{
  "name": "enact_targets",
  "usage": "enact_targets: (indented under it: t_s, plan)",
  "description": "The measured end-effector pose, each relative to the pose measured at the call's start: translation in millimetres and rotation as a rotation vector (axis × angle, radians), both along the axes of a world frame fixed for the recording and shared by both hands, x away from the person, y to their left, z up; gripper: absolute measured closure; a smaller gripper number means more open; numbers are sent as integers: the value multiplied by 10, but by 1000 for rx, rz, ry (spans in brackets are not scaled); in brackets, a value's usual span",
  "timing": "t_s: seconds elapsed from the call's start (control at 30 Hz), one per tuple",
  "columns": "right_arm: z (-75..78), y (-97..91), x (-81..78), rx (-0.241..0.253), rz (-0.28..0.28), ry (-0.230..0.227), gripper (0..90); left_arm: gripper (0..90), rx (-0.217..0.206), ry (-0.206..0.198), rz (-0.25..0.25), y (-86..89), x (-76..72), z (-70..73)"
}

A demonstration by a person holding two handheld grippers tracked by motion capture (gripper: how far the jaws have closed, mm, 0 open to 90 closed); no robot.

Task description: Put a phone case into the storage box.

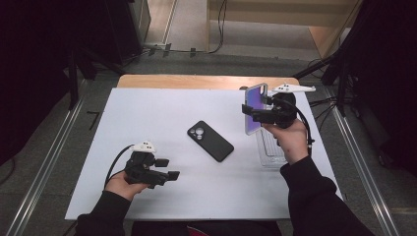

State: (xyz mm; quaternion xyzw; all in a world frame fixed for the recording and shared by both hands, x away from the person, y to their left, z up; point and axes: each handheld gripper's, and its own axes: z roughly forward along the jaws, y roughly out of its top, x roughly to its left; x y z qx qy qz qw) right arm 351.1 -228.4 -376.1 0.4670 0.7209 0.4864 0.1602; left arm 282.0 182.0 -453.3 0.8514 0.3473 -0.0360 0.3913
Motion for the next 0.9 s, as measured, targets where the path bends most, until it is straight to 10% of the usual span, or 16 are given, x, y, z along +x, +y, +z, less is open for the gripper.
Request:
enact_targets:
  t_s: [0.9]
  plan:
    - [-241, -465, 239, -46, -280, -5, 150, 295, -11, 16, 45, 83, 19, -25]
